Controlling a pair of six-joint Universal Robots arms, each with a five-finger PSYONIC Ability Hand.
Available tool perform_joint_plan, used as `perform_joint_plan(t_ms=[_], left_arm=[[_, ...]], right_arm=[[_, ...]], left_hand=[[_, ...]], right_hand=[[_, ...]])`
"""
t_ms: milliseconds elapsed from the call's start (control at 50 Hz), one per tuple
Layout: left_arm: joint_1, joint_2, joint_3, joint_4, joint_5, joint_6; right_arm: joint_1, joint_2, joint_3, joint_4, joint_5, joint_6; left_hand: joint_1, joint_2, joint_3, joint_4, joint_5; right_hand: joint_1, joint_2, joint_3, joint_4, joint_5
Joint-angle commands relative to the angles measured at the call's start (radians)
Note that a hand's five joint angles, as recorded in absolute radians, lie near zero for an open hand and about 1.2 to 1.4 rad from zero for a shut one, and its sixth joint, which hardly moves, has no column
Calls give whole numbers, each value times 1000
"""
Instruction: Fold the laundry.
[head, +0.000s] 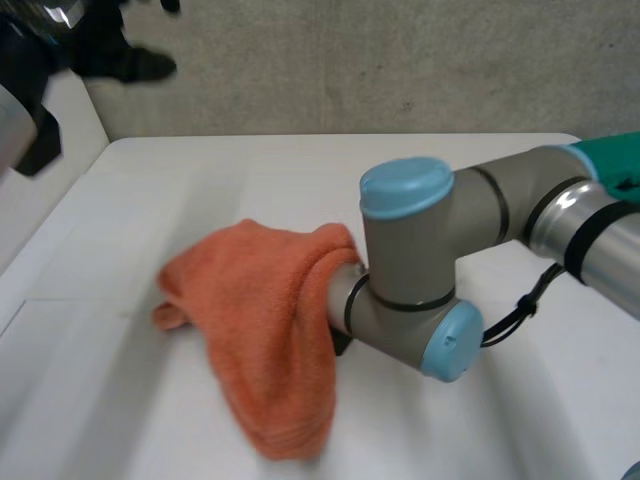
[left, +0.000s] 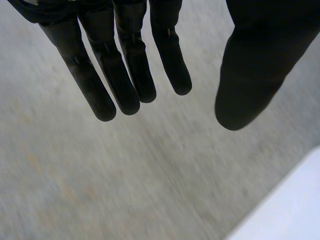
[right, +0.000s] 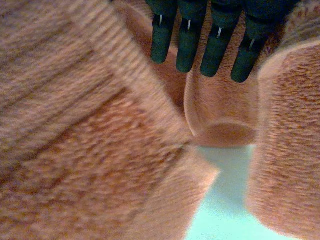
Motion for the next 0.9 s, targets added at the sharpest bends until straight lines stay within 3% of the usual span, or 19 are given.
perform_joint_plan(t_ms=[20,80,100,180,220,320,400,560,620,720,800,900], left_arm=[[61,-106,-66,-8,11,-9],[73,-126,-84,-5,12,-16],[76,-137,-96,-1,10,-24],[66,-168,-129,18,15,-39],[55,-189,-139,24,16,-42],[-2,-292,-146,25,28,-41],[-48,-402,-140,16,71,-41],[-133,-525,-84,39,148,-52],[-155,-556,-61,59,133,-56],[-152,-594,-25,126,14,-62],[-128,-582,-27,169,-111,-64],[-89,-532,-41,211,-146,-64]], right_arm=[[-43,-40,-11,259,187,-543],[-52,-49,5,304,259,-715],[-53,-57,24,310,332,-813],[-38,-101,70,221,491,-951],[-27,-118,93,180,512,-981],[-11,-174,160,108,496,-986],[-1,-220,231,89,460,-949],[0,-241,308,89,385,-907],[-1,-240,312,88,381,-906],[-21,-234,323,88,379,-904],[-40,-234,332,80,377,-898],[-58,-246,340,69,367,-883]], left_hand=[[51,37,30,37,36],[48,34,27,34,33],[50,37,30,37,36],[10,-4,-11,-4,-4],[-32,-45,-52,-45,-46],[-219,-233,-240,-233,-233],[-506,-520,-527,-520,-520],[-572,-586,-593,-586,-586],[-429,-443,-450,-443,-443],[597,583,576,583,583],[599,585,578,585,585],[599,585,578,585,585]], right_hand=[[-77,-67,-74,-59,-43],[-89,-79,-86,-71,-55],[-100,-90,-98,-83,-67],[-271,-261,-268,-253,-237],[-271,-261,-268,-253,-237],[-271,-261,-268,-253,-237],[-271,-261,-268,-253,-237],[-271,-261,-268,-253,-237],[-271,-261,-268,-253,-237],[-271,-261,-268,-253,-237],[-271,-261,-268,-253,-237],[-271,-261,-268,-253,-237]])
